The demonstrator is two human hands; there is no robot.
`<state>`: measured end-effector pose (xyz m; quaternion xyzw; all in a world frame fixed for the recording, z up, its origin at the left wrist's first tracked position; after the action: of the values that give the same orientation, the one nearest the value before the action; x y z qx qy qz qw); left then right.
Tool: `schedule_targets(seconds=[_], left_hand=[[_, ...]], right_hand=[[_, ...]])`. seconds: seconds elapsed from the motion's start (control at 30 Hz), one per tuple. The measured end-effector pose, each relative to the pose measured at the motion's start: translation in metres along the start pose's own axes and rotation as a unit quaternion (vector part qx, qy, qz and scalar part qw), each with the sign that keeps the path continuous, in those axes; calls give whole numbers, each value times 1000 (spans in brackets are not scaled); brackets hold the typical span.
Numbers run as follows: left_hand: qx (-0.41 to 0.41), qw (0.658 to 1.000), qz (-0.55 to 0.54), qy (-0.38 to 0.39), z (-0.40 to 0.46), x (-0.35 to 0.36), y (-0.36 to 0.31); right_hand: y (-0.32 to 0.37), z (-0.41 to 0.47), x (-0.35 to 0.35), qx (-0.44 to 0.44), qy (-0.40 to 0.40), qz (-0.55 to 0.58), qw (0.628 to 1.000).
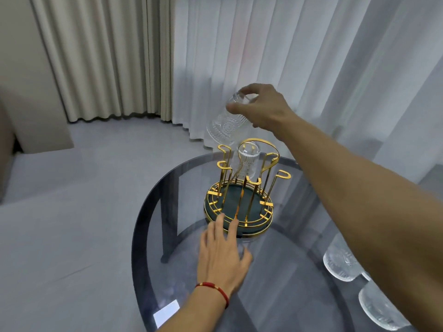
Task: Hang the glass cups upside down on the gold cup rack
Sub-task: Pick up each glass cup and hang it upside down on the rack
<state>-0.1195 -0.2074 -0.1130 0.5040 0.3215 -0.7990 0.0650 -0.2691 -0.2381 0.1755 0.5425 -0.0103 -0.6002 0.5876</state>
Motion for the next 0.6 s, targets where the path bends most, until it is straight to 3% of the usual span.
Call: schedule_targets(seconds=[0.13, 0.6], left_hand=[[0, 1000, -4, -9, 0, 0, 0], [-18, 1000, 8, -4, 2, 5, 3]], right_hand=[[4, 15, 35, -28, 69, -101, 992], [-43, 17, 100, -20, 205, -237, 949]])
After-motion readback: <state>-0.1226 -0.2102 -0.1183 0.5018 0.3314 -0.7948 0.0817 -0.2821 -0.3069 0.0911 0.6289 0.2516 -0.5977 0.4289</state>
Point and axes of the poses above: each hand's wrist, its own z-axis towards the middle knuckle, its own x-axis out of the palm, y = z × x, the point moved 9 cm from there along z, towards the middle knuckle, and after that the axes turned 3 degrees about -y, right-handed, at the moved point
